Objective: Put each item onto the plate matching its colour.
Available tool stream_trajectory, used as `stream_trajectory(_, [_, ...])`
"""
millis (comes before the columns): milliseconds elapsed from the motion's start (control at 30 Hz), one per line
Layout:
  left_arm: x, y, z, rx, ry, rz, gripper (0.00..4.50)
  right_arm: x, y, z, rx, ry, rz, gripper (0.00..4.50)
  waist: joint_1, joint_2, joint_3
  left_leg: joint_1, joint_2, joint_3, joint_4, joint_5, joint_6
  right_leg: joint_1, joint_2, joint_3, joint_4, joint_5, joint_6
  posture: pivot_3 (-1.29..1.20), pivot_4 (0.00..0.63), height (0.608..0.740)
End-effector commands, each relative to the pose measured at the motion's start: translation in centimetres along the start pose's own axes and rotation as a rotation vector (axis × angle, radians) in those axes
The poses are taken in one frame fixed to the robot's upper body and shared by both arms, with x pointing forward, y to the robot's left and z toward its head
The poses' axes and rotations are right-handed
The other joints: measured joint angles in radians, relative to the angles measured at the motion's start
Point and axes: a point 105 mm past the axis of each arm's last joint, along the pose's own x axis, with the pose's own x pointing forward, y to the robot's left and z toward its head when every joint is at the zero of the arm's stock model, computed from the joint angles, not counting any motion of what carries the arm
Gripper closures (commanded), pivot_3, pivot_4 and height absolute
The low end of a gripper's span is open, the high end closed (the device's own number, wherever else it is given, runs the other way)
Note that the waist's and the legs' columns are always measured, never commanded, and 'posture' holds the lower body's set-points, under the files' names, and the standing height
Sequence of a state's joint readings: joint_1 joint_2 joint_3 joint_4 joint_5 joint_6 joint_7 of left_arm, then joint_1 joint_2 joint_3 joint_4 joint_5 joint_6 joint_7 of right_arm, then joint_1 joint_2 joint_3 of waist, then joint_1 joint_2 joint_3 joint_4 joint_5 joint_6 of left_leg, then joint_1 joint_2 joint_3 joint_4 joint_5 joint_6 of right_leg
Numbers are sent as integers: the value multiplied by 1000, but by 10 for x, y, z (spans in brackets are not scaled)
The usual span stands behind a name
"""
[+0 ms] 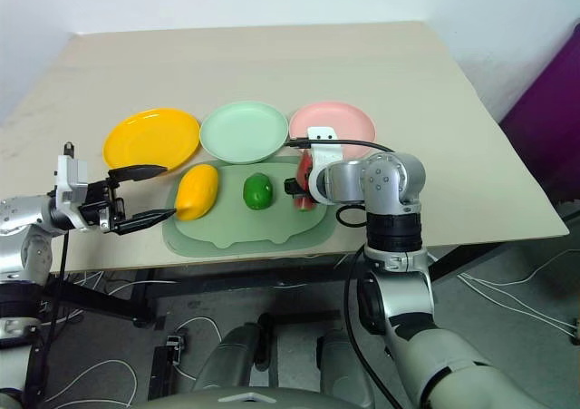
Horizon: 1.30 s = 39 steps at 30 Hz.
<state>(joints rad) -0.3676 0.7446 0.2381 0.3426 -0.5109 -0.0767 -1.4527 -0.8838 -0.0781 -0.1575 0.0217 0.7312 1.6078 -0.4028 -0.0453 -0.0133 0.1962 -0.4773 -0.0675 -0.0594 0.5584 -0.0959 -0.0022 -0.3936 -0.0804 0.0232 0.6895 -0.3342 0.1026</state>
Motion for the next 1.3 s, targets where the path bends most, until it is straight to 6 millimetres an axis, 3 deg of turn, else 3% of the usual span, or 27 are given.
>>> stream_trajectory(33, [-3, 3, 10, 45, -14, 13, 0, -3, 7, 0, -31, -12, 19, 14, 0, 0, 0, 0, 0, 0, 0, 0, 0, 0, 0, 0, 0, 0, 0, 0, 150, 737])
stream_trajectory(233, [-2, 3, 11, 46, -18, 16, 0, -2, 11, -2, -67, -5, 15, 14, 0, 0, 0, 0, 0, 0, 0, 0, 0, 0, 0, 0, 0, 0, 0, 0, 150, 737])
stream_trajectory(333, [-1, 4, 12, 46, -25, 20, 0, -1, 11, -3, -90, 4, 7, 626, 0, 0, 0, 0, 0, 0, 0, 0, 0, 0, 0, 0, 0, 0, 0, 0, 150, 737])
stream_trajectory(500, [-1, 5, 14, 43, -40, 31, 0, 1, 7, -7, -122, 26, -11, 2232, 0, 0, 0, 0, 0, 0, -1, 0, 0, 0, 0, 0, -1, -1, -1, 0, 150, 737])
stream_trajectory(900, [-4, 5, 14, 37, -43, 44, 0, 0, 0, -5, -180, 34, -31, 2284, 1, 0, 0, 0, 0, 0, -1, 0, 0, 0, 0, 0, -2, -2, -3, 0, 150, 737])
stream_trajectory(1033, [-4, 5, 14, 36, -42, 46, 0, -6, -6, 6, -187, 17, -26, 2284, 2, 0, 0, 0, 0, 0, -1, 0, 0, 0, -1, 0, -3, -2, -4, 0, 150, 737])
stream_trajectory(1300, [-4, 6, 13, 36, -39, 49, 0, -30, -9, 47, -195, -50, 42, 2284, -2, 0, 0, -1, 0, 0, -3, 0, 0, -1, -1, 0, -4, -2, -4, 0, 150, 737])
